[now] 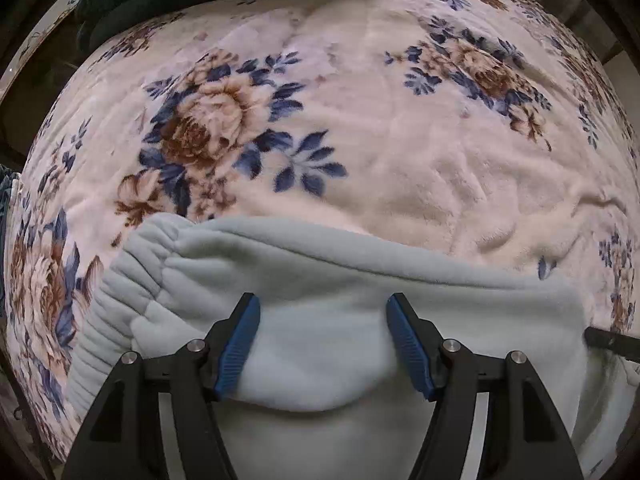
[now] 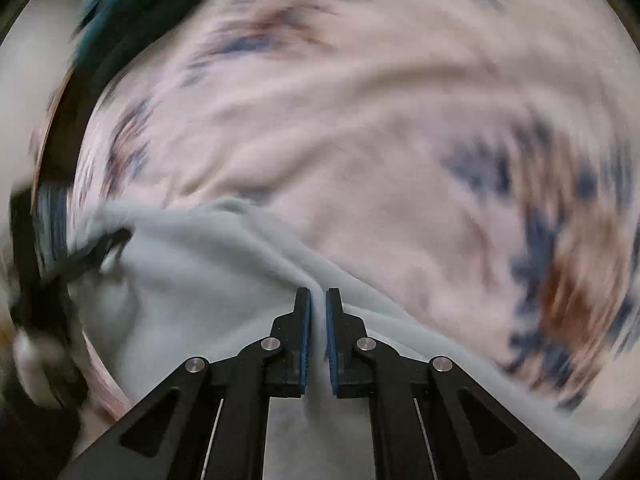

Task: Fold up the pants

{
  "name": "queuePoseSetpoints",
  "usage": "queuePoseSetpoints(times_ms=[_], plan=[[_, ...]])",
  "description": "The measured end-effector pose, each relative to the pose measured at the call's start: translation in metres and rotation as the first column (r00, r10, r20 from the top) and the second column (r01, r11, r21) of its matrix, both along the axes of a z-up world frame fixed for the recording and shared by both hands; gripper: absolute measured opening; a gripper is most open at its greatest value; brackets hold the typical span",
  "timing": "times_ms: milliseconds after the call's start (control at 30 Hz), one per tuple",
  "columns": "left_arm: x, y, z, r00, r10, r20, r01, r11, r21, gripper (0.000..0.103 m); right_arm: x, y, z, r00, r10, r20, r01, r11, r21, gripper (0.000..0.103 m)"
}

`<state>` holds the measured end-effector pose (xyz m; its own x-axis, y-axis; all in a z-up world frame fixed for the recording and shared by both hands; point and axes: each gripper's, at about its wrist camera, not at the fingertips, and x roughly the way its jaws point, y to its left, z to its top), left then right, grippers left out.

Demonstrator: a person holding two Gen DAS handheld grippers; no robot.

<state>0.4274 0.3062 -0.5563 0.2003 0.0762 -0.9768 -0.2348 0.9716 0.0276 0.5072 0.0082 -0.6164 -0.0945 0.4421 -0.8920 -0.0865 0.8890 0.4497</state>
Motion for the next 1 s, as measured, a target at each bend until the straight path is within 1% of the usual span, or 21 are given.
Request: queuePoseSetpoints(times_ms=[33,67,133,167,200,233,267,300,400,467,500,533,567,600,667,733,767,867,900,933,1000], plan=[[0.001,-0.001,0.002,1.0,-0.001,-0.007,0.001,1.0,0.003,0.064,-0.001,-0.009,-0.015,0.993,-0.076,-0.091,0.082,0.995,0.06,0.009],[0.002,-0.001,0.004,1.0,-0.001,-0.009,0.001,1.0,-0.002,0.064,-0.001,-0.017,-0.019,0.982,-0.131,-0.136,0.146,0.984,0.102,0.011],[0.001,-0.004,0.013,1.0,-0.006,-0.001,0.006,0.999,-0.033,0.064,0.003,-0.027,-0.009,0.974,-0.164,-0.156,0.187,0.973,0.138,0.031],[-0.001,-0.005,0.017,1.0,-0.009,0.003,0.009,0.999,-0.043,0.064,0.005,-0.034,0.009,0.982,-0.162,-0.099,0.173,0.977,0.122,0.036],[-0.001,-0.009,0.023,1.0,-0.019,0.013,0.02,0.998,-0.056,0.064,0.005,-0.036,0.024,0.991,-0.13,-0.033,0.133,0.987,0.091,0.046],[-0.003,-0.016,0.029,0.999,-0.034,0.025,0.036,0.998,-0.061,0.064,0.005,-0.037,0.04,0.997,-0.064,0.044,0.063,0.998,0.027,0.054],[-0.004,-0.021,0.034,0.998,-0.05,0.031,0.051,0.997,-0.064,0.064,0.003,-0.039,0.049,0.997,-0.002,0.083,0.004,1.0,-0.026,0.057],[-0.004,-0.03,0.038,0.997,-0.069,0.039,0.071,0.995,-0.071,0.064,0.001,-0.042,0.052,0.995,0.057,0.083,-0.052,0.997,-0.06,0.059],[0.0,-0.058,0.04,0.99,-0.13,0.057,0.134,0.988,-0.075,0.064,-0.005,-0.047,0.044,0.983,0.181,0.026,-0.175,0.973,-0.149,0.059],[0.004,-0.072,0.033,0.987,-0.154,0.055,0.157,0.985,-0.068,0.064,-0.016,-0.047,0.029,0.964,0.265,-0.034,-0.267,0.95,-0.161,0.058],[0.006,-0.079,0.027,0.987,-0.157,0.047,0.16,0.985,-0.07,0.064,-0.021,-0.042,0.022,0.951,0.305,-0.044,-0.308,0.933,-0.189,0.053],[0.009,-0.081,0.023,0.987,-0.158,0.04,0.16,0.984,-0.074,0.064,-0.029,-0.036,0.015,0.932,0.361,-0.034,-0.357,0.898,-0.258,0.03],[0.011,-0.085,0.018,0.987,-0.16,0.032,0.162,0.984,-0.076,0.064,-0.034,-0.031,0.01,0.917,0.398,-0.021,-0.382,0.863,-0.33,0.016],[0.012,-0.087,0.015,0.986,-0.163,0.026,0.165,0.984,-0.066,0.064,-0.036,-0.033,0.011,0.922,0.387,0.002,-0.36,0.861,-0.358,0.013],[0.013,-0.086,0.006,0.987,-0.159,0.016,0.16,0.986,-0.044,0.064,-0.037,-0.045,0.019,0.953,0.3,0.049,-0.263,0.894,-0.362,0.011],[0.011,-0.08,-0.002,0.989,-0.146,0.0,0.146,0.989,-0.024,0.064,-0.04,-0.064,0.035,0.965,0.227,0.133,-0.165,0.915,-0.367,0.009],[0.011,-0.077,-0.005,0.99,-0.14,-0.005,0.14,0.99,-0.021,0.064,-0.042,-0.075,0.036,0.973,0.181,0.144,-0.119,0.924,-0.362,0.008],[0.009,-0.069,-0.008,0.991,-0.132,-0.013,0.132,0.991,-0.006,0.064,-0.044,-0.103,0.02,0.998,0.053,0.035,-0.042,0.966,-0.254,0.008],[0.009,-0.068,-0.007,0.991,-0.134,-0.011,0.134,0.991,-0.01,0.064,-0.043,-0.106,0.019,0.999,0.039,0.001,-0.037,0.977,-0.212,0.011],[0.009,-0.068,-0.006,0.991,-0.133,-0.011,0.133,0.991,-0.01,0.064,-0.04,-0.107,0.021,0.999,0.032,-0.024,-0.036,0.985,-0.17,0.018],[0.01,-0.068,-0.005,0.991,-0.131,-0.012,0.131,0.991,-0.009,0.064,-0.03,-0.112,0.035,1.0,0.017,0.0,-0.017,0.994,-0.107,0.03]])
